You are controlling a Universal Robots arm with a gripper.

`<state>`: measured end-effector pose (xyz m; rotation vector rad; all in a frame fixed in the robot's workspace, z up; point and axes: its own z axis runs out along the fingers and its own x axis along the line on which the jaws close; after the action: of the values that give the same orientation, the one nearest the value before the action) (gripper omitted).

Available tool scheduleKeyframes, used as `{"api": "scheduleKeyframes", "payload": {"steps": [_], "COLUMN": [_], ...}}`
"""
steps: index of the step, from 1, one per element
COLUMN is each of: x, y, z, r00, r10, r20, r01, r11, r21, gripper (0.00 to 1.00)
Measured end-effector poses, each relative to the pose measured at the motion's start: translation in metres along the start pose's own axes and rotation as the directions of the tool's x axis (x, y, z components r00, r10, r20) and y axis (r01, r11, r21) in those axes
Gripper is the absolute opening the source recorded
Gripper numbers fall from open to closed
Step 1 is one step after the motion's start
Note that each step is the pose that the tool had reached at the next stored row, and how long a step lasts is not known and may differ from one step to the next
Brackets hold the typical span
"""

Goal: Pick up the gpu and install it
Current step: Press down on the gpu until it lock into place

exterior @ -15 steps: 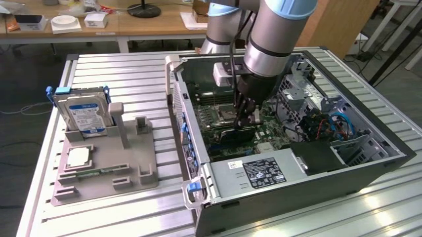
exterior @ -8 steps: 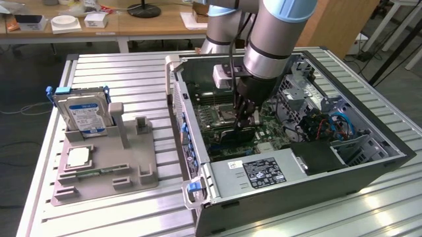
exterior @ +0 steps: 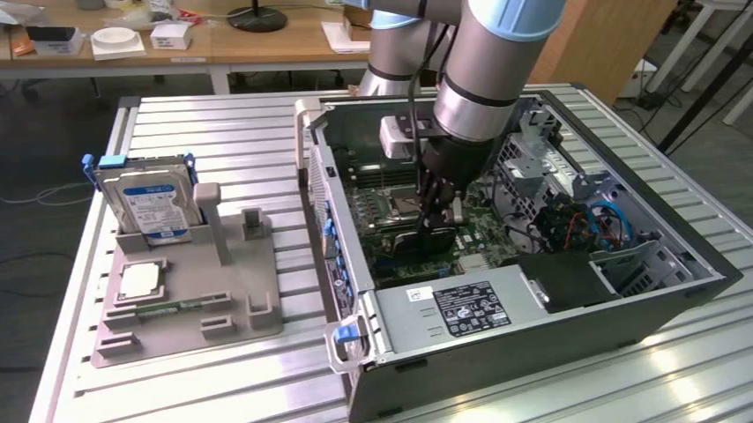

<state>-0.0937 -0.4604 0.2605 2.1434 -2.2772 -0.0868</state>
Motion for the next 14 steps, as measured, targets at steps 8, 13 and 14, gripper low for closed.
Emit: {"api": "scheduleKeyframes", "payload": {"steps": [8,13,14], "x": [0.0005,0.001,0.0014], "y": [0.0001,0.0002,0.0004], "z": [0.0011,0.0017,0.0015], "r00": [1.0,1.0,1.0], "r10": [0.0,0.0,0.0], "r20": [0.0036,0.0031,0.0039], "r01": [0.0,0.0,0.0], "r11": [1.0,1.0,1.0], "r21": [0.0014,0.0039,0.0037], "gripper": [0.11,0.11,0.11]}}
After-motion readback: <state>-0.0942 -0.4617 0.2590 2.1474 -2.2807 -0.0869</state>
